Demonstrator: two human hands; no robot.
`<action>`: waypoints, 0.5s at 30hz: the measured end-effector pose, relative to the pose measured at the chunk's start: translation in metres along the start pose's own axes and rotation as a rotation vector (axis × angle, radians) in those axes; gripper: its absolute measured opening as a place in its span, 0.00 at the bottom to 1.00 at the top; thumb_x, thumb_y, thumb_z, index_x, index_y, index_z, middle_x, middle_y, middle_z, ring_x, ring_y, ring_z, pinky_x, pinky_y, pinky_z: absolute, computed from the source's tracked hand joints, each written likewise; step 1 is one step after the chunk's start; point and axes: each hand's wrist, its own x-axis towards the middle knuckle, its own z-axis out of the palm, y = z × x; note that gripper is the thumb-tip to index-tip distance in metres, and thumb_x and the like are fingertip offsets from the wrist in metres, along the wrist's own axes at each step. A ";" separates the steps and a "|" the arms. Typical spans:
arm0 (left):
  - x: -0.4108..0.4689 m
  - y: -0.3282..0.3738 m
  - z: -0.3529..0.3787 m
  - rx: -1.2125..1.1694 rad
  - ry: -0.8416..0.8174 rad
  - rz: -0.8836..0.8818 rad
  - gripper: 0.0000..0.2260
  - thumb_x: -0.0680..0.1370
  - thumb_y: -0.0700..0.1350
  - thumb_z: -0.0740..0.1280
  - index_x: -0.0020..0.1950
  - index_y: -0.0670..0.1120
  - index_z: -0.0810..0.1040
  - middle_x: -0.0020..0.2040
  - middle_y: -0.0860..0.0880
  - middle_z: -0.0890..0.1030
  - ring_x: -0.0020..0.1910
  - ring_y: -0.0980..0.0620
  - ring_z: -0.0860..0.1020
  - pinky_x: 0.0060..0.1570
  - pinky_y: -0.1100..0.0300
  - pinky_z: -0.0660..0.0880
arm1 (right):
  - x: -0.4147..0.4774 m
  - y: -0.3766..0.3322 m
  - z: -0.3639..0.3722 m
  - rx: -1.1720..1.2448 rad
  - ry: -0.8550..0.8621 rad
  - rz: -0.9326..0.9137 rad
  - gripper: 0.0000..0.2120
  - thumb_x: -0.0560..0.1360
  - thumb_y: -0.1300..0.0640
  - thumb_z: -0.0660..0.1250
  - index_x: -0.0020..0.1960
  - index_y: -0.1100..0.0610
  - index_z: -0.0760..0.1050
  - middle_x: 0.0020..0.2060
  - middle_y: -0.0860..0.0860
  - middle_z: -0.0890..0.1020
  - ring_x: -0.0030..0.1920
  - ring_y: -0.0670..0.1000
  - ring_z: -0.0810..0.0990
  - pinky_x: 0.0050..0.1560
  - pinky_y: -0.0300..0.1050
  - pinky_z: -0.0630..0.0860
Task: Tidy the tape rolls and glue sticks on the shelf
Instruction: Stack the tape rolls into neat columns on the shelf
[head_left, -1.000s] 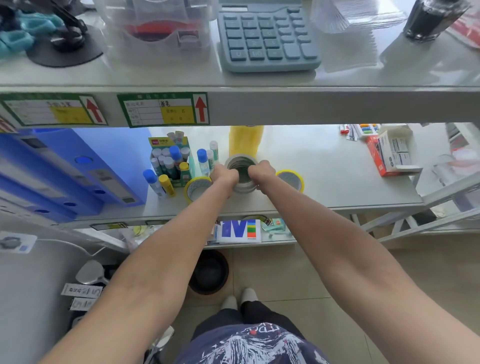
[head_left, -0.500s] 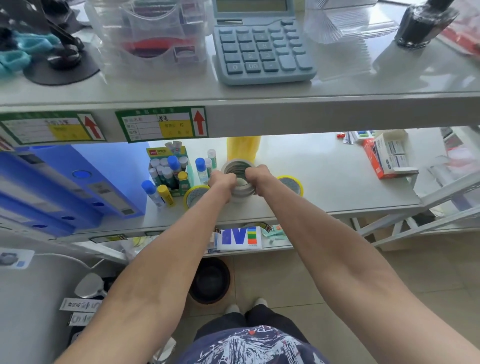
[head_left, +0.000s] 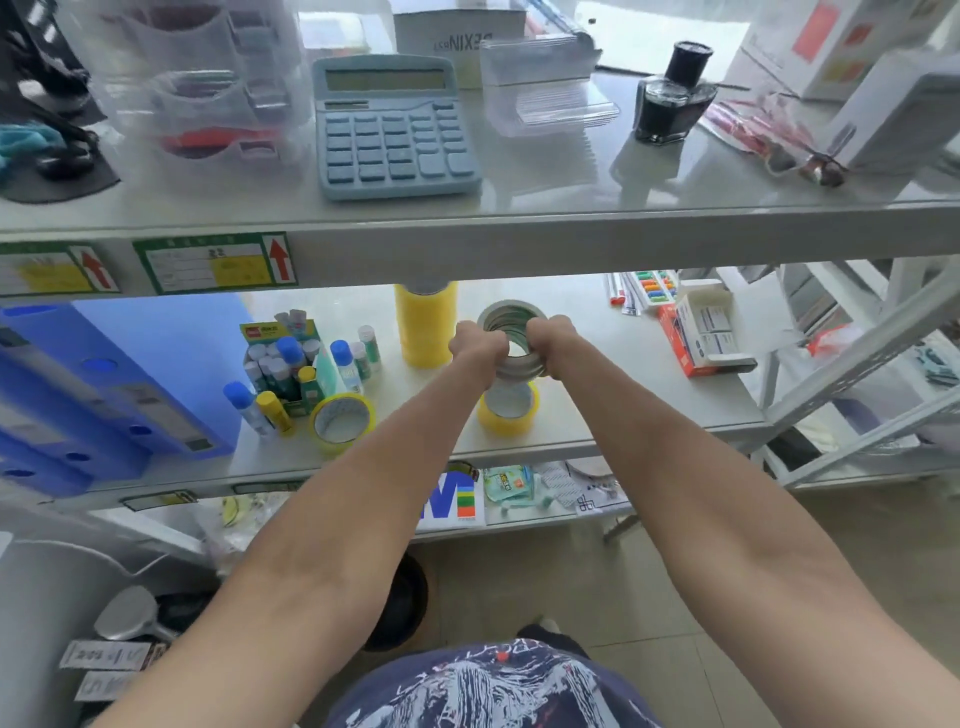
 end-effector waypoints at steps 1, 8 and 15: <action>-0.006 0.003 0.015 0.005 -0.010 0.005 0.18 0.77 0.39 0.61 0.67 0.40 0.69 0.64 0.41 0.74 0.60 0.40 0.77 0.41 0.53 0.74 | 0.005 0.009 -0.015 0.009 0.012 0.007 0.17 0.73 0.64 0.57 0.60 0.63 0.73 0.52 0.62 0.79 0.49 0.62 0.81 0.36 0.46 0.76; -0.026 0.021 0.135 0.072 -0.093 -0.004 0.19 0.78 0.40 0.62 0.69 0.40 0.67 0.67 0.40 0.72 0.63 0.39 0.75 0.48 0.50 0.77 | 0.047 0.074 -0.113 0.013 0.064 0.079 0.20 0.73 0.63 0.58 0.64 0.65 0.73 0.54 0.63 0.80 0.56 0.65 0.82 0.48 0.55 0.81; -0.024 0.035 0.229 0.082 -0.113 -0.044 0.18 0.78 0.39 0.62 0.68 0.39 0.68 0.65 0.39 0.74 0.63 0.39 0.75 0.46 0.51 0.75 | 0.090 0.118 -0.178 0.035 0.051 0.132 0.22 0.75 0.63 0.57 0.68 0.66 0.71 0.59 0.64 0.79 0.57 0.65 0.81 0.47 0.54 0.79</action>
